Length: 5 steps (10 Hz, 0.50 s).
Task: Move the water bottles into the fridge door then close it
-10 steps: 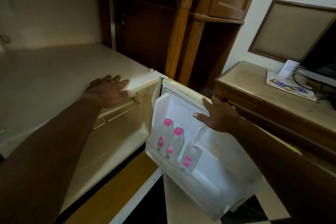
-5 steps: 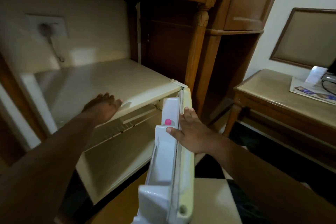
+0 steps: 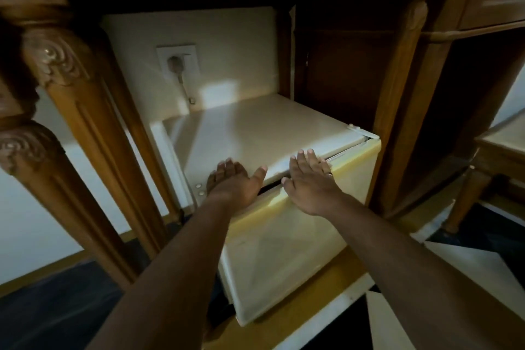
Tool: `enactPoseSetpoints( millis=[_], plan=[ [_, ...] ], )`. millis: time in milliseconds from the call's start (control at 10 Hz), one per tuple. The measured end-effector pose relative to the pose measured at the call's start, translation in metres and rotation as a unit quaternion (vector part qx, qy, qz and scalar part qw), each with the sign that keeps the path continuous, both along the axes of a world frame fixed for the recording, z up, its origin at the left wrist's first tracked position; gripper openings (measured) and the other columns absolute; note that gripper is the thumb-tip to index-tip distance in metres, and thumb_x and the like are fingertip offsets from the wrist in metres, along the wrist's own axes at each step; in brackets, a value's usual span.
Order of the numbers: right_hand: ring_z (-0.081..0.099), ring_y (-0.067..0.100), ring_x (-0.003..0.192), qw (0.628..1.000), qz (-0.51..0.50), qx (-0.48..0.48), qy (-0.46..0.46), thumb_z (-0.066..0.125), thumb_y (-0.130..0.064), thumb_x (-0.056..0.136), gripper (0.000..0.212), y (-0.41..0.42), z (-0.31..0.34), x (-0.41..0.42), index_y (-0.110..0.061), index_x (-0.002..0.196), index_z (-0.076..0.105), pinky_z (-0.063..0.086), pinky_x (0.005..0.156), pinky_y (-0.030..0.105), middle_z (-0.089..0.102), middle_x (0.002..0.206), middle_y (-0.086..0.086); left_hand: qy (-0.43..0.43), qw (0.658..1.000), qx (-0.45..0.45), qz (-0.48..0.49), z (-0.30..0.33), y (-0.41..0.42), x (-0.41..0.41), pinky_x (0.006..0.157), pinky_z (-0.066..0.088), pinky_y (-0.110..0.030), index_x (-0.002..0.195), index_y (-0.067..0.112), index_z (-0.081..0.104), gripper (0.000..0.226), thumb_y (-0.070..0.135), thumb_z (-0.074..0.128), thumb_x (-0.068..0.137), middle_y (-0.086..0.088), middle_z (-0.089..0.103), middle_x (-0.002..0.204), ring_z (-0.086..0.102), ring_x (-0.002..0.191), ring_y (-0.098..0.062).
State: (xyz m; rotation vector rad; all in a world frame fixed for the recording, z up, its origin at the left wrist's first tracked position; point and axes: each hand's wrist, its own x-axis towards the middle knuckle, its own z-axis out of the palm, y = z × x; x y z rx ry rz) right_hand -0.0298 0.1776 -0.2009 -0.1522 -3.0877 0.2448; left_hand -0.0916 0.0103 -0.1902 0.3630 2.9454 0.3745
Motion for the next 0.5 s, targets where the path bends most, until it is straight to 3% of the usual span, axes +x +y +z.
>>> enactPoseSetpoints(
  millis=[300,400,500],
  plan=[
    [-0.006,0.022,0.152,0.998,0.038,0.014,0.057,0.014,-0.05,0.099,0.067,0.011,-0.016,-0.031,-0.011,0.154,0.012,-0.004,0.122,0.05,0.004,0.166,0.006,0.059,0.998,-0.031,0.005,-0.013,0.002,0.003,0.118,-0.003,-0.042,0.154,0.01,0.003,0.081,0.062,0.009,0.093,-0.01,-0.005,0.165,-0.007,0.151,-0.026],
    [-0.006,0.022,0.152,0.998,0.055,-0.008,0.033,0.016,-0.053,0.1,0.069,0.014,0.003,-0.013,-0.011,0.154,0.013,-0.003,0.123,0.049,0.004,0.166,0.007,0.016,1.0,-0.016,0.016,0.006,0.002,0.021,0.118,-0.003,-0.043,0.155,0.01,0.006,0.077,0.059,0.013,0.095,-0.01,-0.004,0.165,-0.006,0.151,-0.028],
    [-0.007,0.024,0.152,0.995,0.078,-0.045,-0.046,0.018,-0.055,0.1,0.071,0.021,0.063,0.024,-0.01,0.155,0.01,-0.001,0.123,0.047,0.002,0.166,0.009,-0.046,0.999,0.003,0.014,0.051,0.003,0.063,0.118,0.002,-0.048,0.154,0.01,0.012,0.075,0.057,0.017,0.096,-0.013,0.004,0.165,-0.001,0.15,-0.033]
  ],
)
